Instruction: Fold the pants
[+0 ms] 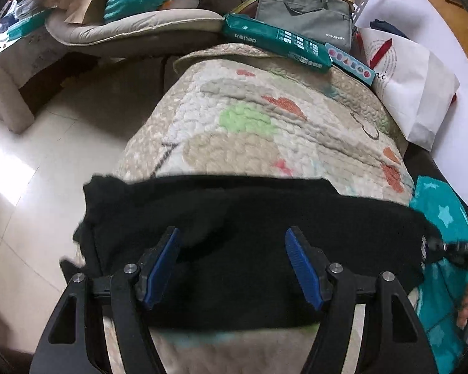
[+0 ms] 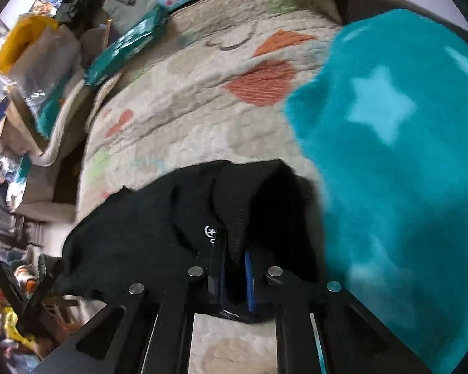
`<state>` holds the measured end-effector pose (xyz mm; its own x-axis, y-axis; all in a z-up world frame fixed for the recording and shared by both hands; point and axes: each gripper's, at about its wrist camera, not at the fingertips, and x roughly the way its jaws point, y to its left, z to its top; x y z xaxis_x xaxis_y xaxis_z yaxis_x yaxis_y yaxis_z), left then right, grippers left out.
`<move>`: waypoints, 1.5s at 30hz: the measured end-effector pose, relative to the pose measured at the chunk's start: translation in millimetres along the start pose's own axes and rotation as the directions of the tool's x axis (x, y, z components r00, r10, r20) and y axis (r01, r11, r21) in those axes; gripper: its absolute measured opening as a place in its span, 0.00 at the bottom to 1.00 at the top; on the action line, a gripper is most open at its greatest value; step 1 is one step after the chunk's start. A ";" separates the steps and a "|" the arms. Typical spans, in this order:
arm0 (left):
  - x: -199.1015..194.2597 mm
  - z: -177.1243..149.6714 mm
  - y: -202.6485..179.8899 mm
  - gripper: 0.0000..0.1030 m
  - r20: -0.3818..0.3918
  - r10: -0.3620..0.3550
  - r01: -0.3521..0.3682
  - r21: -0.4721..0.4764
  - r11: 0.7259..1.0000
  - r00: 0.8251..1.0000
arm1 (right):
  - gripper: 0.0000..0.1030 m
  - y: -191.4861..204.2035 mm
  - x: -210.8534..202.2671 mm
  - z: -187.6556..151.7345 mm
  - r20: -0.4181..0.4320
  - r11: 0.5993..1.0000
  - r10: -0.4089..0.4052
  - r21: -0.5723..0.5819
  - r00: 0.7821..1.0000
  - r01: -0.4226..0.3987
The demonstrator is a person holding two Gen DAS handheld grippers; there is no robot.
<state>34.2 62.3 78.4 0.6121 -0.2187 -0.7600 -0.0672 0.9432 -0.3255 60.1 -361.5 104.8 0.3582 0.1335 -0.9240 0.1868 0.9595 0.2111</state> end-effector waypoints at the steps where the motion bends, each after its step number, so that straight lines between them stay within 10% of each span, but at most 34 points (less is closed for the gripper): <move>1: 2.3 2.8 2.5 0.67 0.005 -0.010 0.010 -0.004 1.000 1.000 | 0.17 -3.5 4.1 -6.3 -0.018 0.998 -0.061 -0.004 0.998 0.061; 6: 7.5 9.8 11.9 0.67 -0.021 -0.093 0.093 -0.020 0.995 0.995 | 0.57 -28.6 -11.6 -20.3 0.024 0.991 -0.053 0.126 0.998 0.049; 13: -2.1 15.7 29.6 0.67 -0.016 -0.190 0.186 -0.144 0.972 0.982 | 0.60 -24.0 27.8 -22.5 -0.044 0.981 -0.024 0.191 0.999 0.033; 18: -6.2 13.5 34.4 0.67 -0.006 -0.164 0.161 -0.147 0.976 0.987 | 0.33 -29.3 32.0 -25.8 -0.070 0.976 -0.089 0.195 0.994 0.101; 29: -11.6 15.5 54.2 0.67 0.019 -0.104 0.106 -0.189 0.976 0.994 | 0.51 -36.1 -20.1 -41.2 0.071 0.962 -0.145 0.245 0.987 0.124; 37: -10.4 17.9 91.4 0.67 0.011 -0.045 0.046 -0.304 0.951 0.999 | 0.55 94.9 -9.9 15.8 0.130 0.982 -0.010 -0.187 0.991 0.034; 45: -2.5 8.3 40.4 0.67 -0.023 -0.039 0.037 -0.087 0.996 0.999 | 0.55 193.9 107.7 51.4 -0.080 0.869 0.128 -0.472 0.989 -0.151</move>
<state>36.5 103.0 71.8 0.5963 -0.2606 -0.7593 -0.1127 0.9093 -0.4006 181.9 -173.8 62.6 0.3047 0.2747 -0.9120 -0.3236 0.9304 0.1721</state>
